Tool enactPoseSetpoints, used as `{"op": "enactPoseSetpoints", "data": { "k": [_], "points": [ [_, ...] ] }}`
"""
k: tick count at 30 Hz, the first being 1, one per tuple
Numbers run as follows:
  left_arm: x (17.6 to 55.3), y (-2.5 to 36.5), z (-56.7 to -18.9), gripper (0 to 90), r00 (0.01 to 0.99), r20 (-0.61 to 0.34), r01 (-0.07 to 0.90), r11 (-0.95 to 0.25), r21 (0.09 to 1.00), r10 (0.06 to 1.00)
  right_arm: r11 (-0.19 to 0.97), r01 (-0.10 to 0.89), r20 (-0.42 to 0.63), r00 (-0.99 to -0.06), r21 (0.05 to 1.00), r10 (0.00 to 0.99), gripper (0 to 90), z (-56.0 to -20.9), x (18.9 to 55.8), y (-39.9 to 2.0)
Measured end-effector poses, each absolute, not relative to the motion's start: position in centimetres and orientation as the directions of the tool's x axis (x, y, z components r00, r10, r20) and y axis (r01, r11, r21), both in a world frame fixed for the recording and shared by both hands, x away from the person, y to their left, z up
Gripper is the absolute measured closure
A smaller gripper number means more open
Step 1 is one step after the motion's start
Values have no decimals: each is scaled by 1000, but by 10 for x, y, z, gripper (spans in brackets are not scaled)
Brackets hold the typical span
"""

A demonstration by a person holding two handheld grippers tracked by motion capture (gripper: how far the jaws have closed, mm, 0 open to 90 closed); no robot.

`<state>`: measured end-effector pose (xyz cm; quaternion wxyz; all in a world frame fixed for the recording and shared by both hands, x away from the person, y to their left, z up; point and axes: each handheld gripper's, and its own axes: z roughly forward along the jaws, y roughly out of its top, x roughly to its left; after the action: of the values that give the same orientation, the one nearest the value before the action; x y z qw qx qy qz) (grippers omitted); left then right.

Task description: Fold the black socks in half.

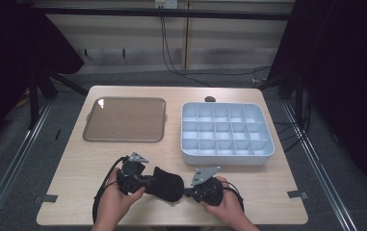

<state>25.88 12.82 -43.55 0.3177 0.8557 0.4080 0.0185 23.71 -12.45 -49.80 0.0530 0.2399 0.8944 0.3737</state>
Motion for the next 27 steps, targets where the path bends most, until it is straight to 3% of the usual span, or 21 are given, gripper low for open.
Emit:
{"op": "enactPoseSetpoints", "data": {
  "k": [27],
  "points": [
    [265, 106, -439, 810, 710, -234, 661, -514, 547, 664, 596, 393, 93, -878, 701, 470, 900, -499, 238, -123]
  ]
}}
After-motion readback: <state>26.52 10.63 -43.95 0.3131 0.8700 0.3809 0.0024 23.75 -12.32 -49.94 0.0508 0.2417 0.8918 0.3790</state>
